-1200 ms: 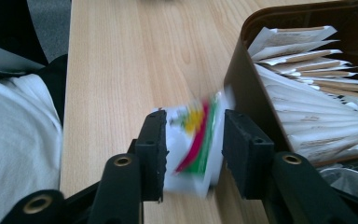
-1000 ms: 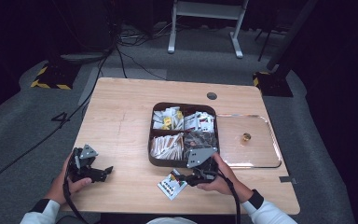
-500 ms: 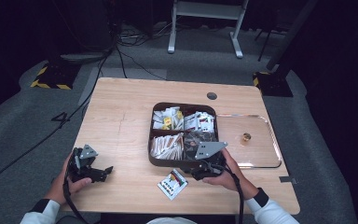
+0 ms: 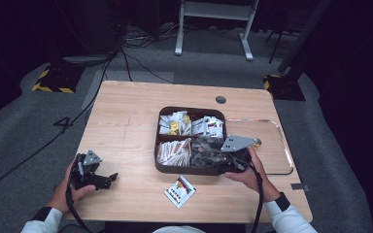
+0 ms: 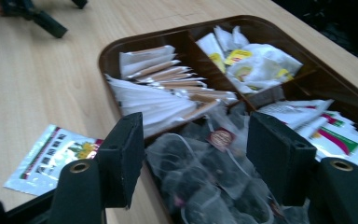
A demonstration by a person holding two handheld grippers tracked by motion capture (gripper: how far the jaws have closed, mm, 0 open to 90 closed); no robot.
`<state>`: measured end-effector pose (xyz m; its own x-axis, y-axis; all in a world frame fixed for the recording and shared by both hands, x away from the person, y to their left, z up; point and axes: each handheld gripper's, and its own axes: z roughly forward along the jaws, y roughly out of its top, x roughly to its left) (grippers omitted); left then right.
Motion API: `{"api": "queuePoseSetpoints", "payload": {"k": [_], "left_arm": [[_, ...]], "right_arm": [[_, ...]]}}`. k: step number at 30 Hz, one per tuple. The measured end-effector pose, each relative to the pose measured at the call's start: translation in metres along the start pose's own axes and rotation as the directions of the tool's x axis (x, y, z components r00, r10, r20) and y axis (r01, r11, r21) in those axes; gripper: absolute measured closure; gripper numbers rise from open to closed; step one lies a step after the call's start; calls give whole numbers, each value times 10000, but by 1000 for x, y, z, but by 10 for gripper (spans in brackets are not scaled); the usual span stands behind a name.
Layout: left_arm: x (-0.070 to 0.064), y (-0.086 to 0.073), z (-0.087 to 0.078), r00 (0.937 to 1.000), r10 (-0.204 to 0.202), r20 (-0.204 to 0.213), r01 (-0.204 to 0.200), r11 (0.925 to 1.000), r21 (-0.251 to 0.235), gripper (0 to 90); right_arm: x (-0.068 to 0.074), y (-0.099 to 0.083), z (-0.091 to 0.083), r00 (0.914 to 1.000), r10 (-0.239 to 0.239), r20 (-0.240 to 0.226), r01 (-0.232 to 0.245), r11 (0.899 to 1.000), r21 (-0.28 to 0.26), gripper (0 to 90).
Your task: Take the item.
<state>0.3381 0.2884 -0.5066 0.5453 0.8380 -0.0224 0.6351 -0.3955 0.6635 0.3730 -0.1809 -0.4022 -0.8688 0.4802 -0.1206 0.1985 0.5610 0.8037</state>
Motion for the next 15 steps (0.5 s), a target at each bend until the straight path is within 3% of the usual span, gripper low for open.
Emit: {"api": "queuePoseSetpoints", "payload": {"k": [9, 15], "left_arm": [[0, 0, 0, 10000, 9, -10, -9, 10000, -4, 3], [0, 0, 0, 10000, 1, -4, -1, 10000, 0, 3]], "right_arm": [[-22, -9, -12, 9956, 496, 796, -492, 9988, -68, 362], [-37, -16, -22, 9865, 785, 1435, -771, 9969, -153, 362]]}}
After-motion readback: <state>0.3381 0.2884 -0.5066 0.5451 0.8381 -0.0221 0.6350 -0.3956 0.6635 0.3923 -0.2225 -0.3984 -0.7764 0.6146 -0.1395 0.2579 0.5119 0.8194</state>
